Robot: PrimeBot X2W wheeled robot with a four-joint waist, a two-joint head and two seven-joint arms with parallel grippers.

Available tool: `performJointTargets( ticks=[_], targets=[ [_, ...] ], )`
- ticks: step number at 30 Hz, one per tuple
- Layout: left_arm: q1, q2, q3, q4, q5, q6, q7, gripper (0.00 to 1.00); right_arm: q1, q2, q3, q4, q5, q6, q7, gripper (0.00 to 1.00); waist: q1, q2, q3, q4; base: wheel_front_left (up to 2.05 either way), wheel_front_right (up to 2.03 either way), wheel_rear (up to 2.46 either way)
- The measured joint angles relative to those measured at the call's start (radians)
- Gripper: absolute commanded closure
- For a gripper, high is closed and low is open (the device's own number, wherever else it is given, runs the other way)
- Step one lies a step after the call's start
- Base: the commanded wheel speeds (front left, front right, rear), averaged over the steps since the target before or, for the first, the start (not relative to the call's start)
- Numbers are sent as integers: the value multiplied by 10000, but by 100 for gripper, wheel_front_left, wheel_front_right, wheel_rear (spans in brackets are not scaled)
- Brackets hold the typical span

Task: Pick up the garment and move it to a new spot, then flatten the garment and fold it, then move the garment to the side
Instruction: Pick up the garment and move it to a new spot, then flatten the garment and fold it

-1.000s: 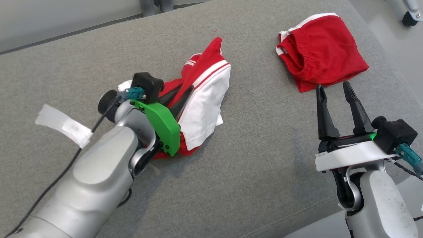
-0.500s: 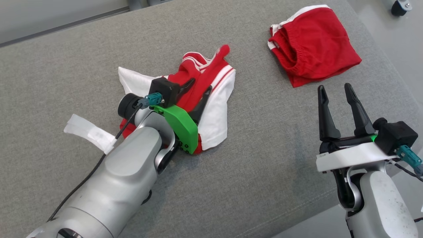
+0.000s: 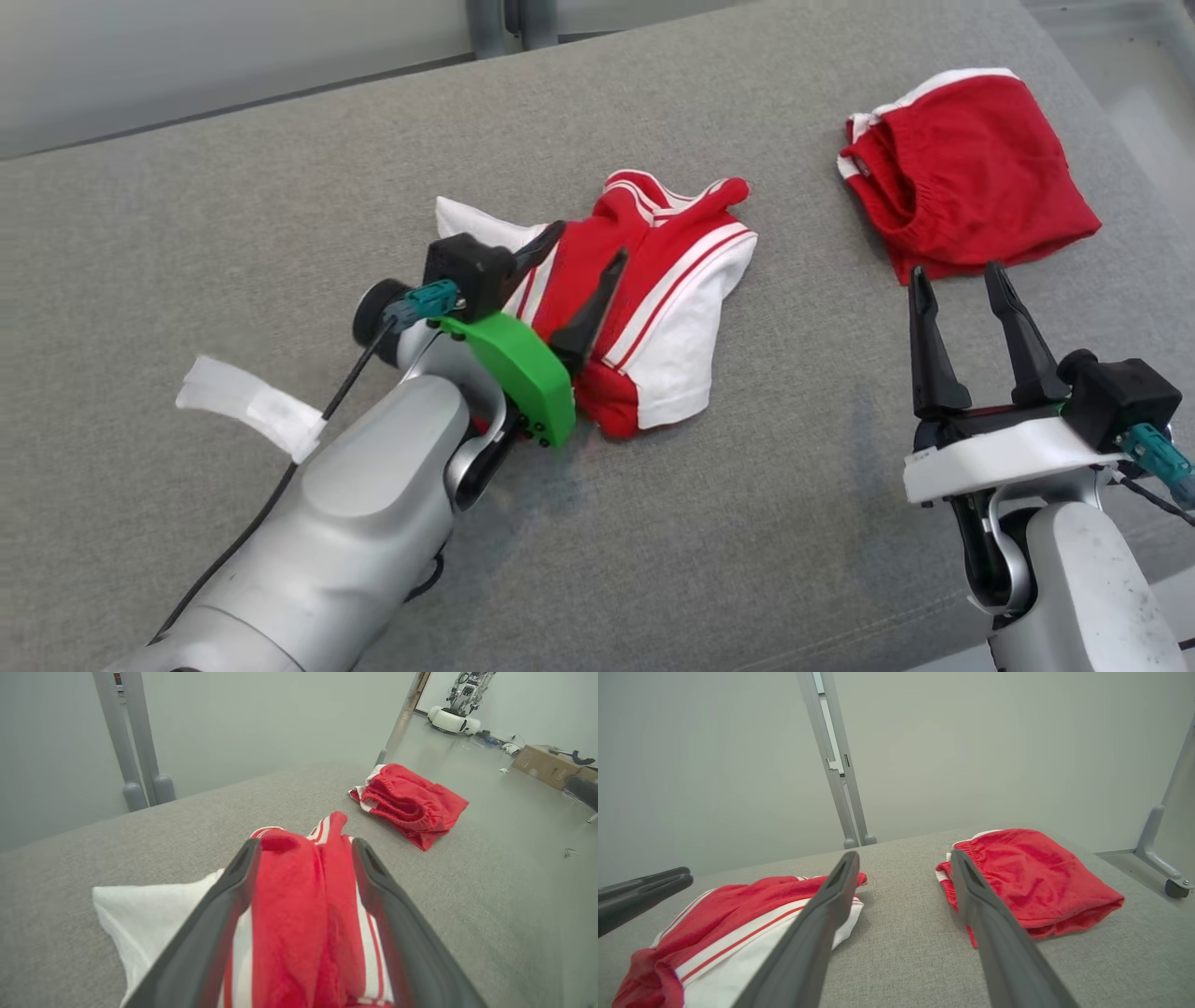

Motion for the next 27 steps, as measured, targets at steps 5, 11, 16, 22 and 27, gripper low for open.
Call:
performJointTargets(
  ticks=[5, 11, 16, 22, 27],
  targets=[
    [407, 336, 25, 351, -242, 48, 320, 0, 124, 2, 31, -111, -15, 0, 140, 0, 0, 0, -337, 408, 0, 0, 0],
    [497, 316, 67, 510, -537, 19, 364, 0, 136, 4, 59, -299, -21, 0, 228, 0, 0, 0, -301, 611, 0, 0, 0],
    [492, 242, 56, 650, -681, -2, 366, 0, 130, 2, 21, -360, -54, 0, 242, 0, 0, 0, -66, 427, 0, 0, 0],
    [436, 167, -98, 1009, -848, -33, 648, 0, 117, -2, 8, -391, -104, 0, 265, 0, 0, 0, 139, 153, 0, 0, 0],
    [344, 151, -213, 1250, -1045, -46, 702, 100, 110, -2, -15, -387, -109, 0, 265, 0, 0, 0, 198, 39, 0, 0, 0]
  ],
)
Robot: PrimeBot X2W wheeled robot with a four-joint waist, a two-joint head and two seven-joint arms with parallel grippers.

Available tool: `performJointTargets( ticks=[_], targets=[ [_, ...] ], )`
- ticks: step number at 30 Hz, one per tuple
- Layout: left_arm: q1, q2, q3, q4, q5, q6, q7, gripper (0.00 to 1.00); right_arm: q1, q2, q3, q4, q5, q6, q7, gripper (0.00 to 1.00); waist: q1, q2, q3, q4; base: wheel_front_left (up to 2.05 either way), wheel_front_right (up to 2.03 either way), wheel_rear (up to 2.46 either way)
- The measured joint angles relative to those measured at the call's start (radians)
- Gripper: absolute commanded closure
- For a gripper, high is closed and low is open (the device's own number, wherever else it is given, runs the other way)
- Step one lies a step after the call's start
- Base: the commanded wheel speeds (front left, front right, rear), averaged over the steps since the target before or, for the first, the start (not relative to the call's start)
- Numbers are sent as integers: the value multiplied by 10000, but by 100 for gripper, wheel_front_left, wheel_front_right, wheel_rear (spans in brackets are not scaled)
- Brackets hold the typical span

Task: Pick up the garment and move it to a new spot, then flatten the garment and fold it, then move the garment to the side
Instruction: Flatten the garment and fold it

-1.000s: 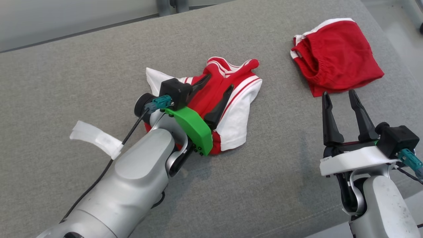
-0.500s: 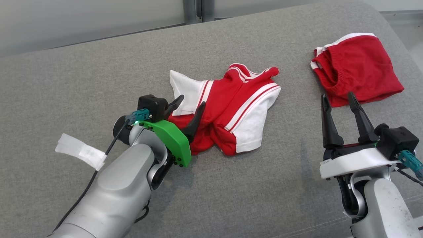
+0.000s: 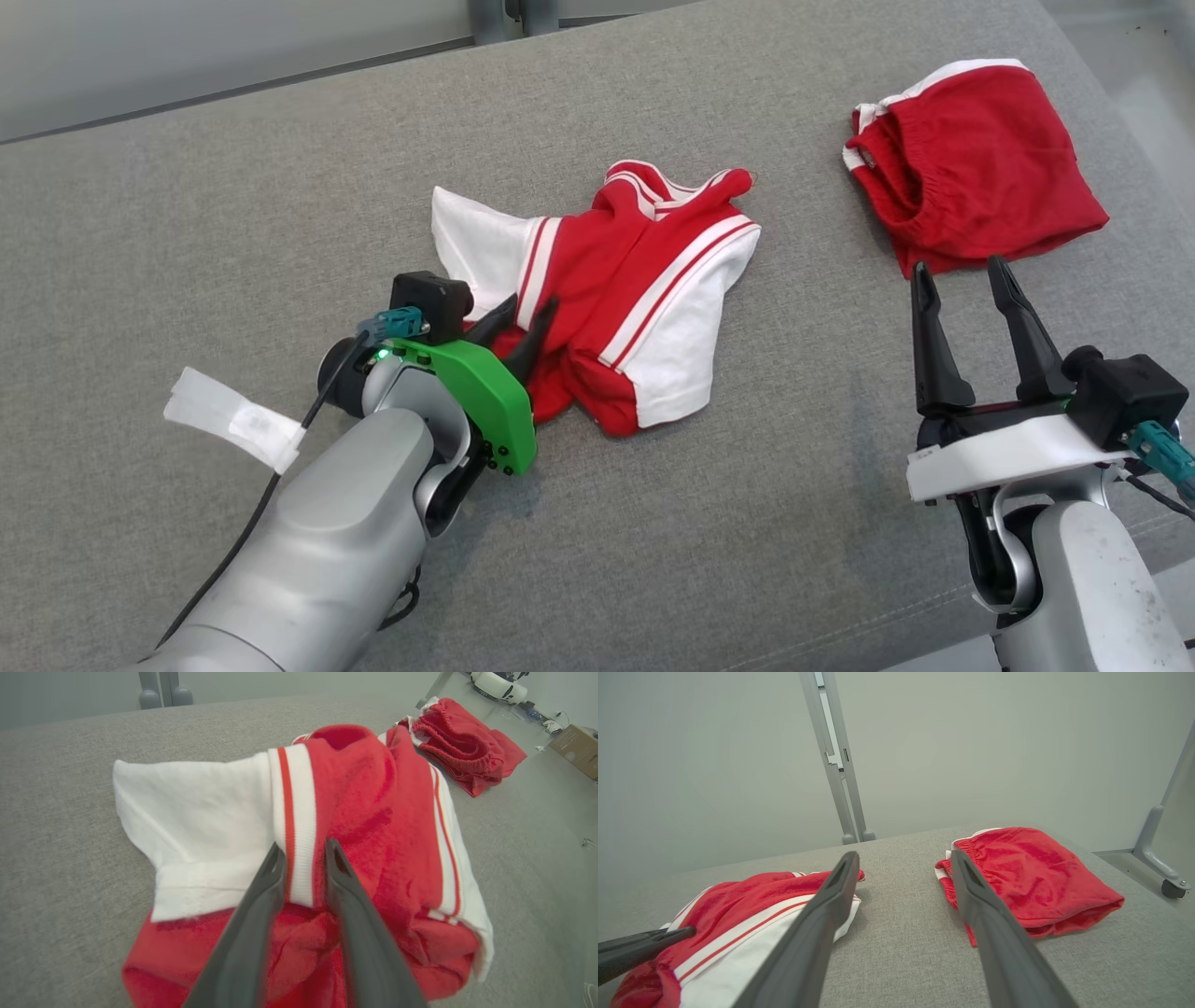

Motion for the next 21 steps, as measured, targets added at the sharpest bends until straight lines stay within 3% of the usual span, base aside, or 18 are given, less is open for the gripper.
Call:
performJointTargets(
  ticks=[7, 16, 21],
  targets=[
    [-391, 192, 123, 178, 234, 67, -514, 100, 2, 0, -17, 75, -12, 0, -13, 0, 0, 0, -160, 76, 0, 0, 0],
    [-1476, 997, 953, -357, 1526, 1283, -734, 100, 8, 4, 226, 82, 4, 0, -40, 0, 0, 0, -197, -59, 0, 0, 0],
    [-1840, 1413, 955, -297, 2161, 1471, -734, 100, -5, 2, 255, 79, 4, 0, -40, 0, 0, 0, -71, -273, 0, 0, 0]
  ],
)
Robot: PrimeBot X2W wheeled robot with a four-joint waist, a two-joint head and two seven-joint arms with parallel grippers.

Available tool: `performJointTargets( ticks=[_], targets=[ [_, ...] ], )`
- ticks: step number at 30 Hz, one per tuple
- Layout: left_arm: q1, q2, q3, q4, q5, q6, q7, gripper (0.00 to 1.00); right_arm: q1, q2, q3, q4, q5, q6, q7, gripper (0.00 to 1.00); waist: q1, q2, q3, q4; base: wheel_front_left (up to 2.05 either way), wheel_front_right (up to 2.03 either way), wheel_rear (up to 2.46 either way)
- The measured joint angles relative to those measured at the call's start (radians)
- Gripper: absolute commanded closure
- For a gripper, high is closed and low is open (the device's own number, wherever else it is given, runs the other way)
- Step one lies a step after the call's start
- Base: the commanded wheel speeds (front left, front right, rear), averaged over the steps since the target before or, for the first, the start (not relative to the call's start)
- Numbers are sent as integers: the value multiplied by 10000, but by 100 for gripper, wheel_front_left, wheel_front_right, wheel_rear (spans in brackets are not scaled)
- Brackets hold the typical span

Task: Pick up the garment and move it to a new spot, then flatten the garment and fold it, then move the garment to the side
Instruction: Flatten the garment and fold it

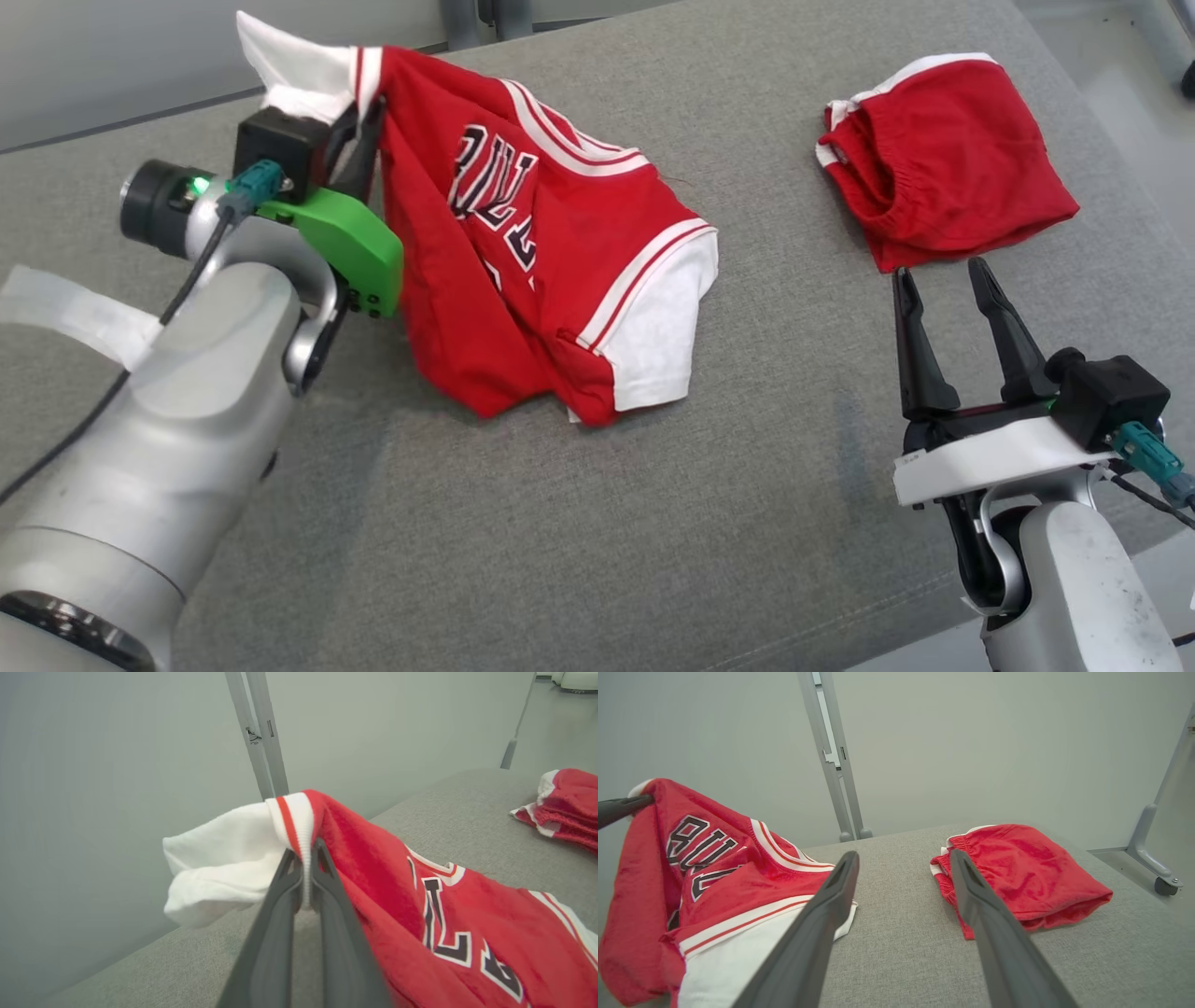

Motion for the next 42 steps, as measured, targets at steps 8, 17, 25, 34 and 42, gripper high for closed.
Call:
performJointTargets(
  ticks=[8, 17, 25, 34, 42],
  targets=[
    [-1220, 780, -403, 596, 1584, 840, -4, 100, -143, -4, 12, -48, 31, 0, -59, 0, 0, 0, 484, -499, 0, 0, 0],
    [-1223, 380, -48, 1438, 1369, 945, -13, 0, -257, -8, -88, -4, 44, 0, -150, 0, 0, 0, 989, -726, 0, 0, 0],
    [-898, -111, 669, 1292, 784, 594, -13, 0, -304, 0, -148, 59, -42, 0, -144, 0, 0, 0, 849, -178, 0, 0, 0],
    [1636, -890, 1373, 286, 29, 98, -13, 0, -142, 4, -261, 81, -207, 0, 63, 0, 0, 0, 146, 564, 0, 0, 0],
    [3788, -1254, 1494, -696, -483, 293, 29, 0, 110, 4, -355, -77, -263, 0, 192, 0, 0, 0, -399, 982, 0, 0, 0]
  ],
)
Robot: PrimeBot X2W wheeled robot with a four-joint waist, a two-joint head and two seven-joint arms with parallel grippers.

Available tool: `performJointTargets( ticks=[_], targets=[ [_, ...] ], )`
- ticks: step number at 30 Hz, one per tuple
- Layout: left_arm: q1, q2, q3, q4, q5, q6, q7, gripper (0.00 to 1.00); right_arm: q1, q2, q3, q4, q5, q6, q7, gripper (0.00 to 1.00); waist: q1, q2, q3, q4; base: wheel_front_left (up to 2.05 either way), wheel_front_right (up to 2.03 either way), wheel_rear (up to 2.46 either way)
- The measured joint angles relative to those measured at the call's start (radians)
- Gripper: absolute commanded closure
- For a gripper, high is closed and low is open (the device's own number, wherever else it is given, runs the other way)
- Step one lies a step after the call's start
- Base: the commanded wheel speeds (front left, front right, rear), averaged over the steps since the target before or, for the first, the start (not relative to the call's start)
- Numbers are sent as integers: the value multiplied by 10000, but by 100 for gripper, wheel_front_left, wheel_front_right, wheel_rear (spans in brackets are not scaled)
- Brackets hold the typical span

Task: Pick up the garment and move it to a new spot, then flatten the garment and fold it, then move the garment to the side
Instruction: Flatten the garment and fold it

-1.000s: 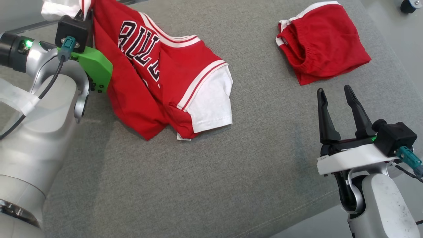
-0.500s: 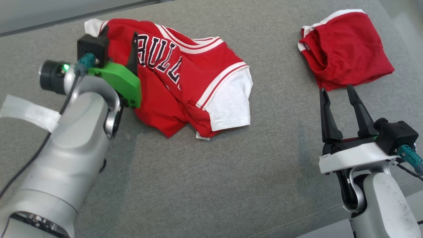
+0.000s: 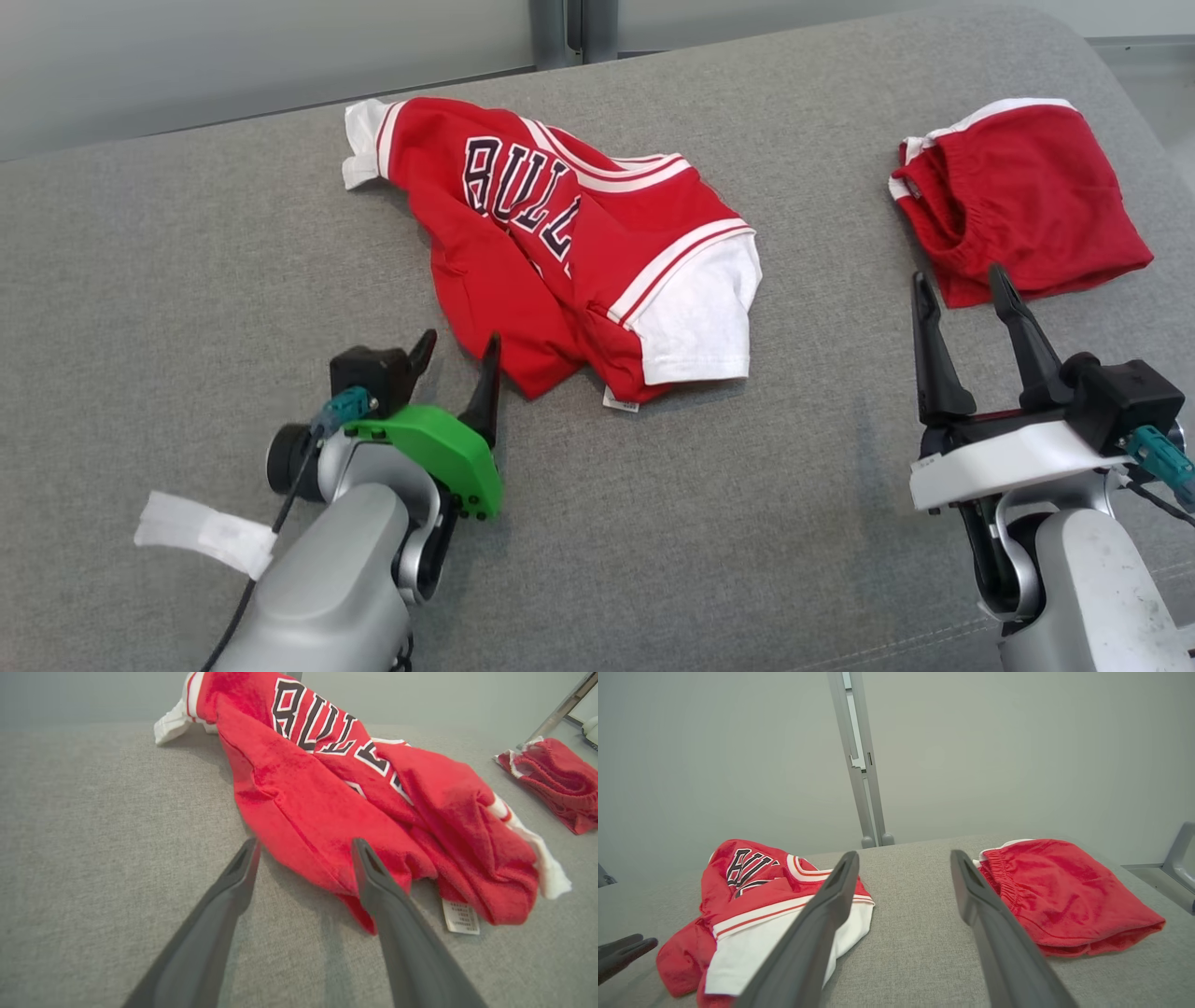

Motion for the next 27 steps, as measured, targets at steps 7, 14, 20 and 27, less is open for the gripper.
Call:
performJointTargets(
  ticks=[7, 14, 20, 27],
  targets=[
    [749, -167, -69, -376, -430, 46, 460, 0, 81, -2, -21, -40, 2, 0, 56, 0, 0, 0, 35, -146, 0, 0, 0],
    [749, -293, 19, -453, -656, 23, 560, 0, 74, -2, -23, -65, 4, 0, 58, 0, 0, 1, 178, -429, 0, 0, 0],
    [598, -288, 186, -359, -740, -163, 362, 100, 75, -2, -107, -40, 0, 0, 58, 0, 0, 0, 199, -559, 0, 0, 0],
    [404, -86, 268, -123, -671, -305, 194, 100, 75, -2, -127, 107, 2, 0, 40, 0, 0, 0, 17, -418, 0, 0, 0]
  ],
)
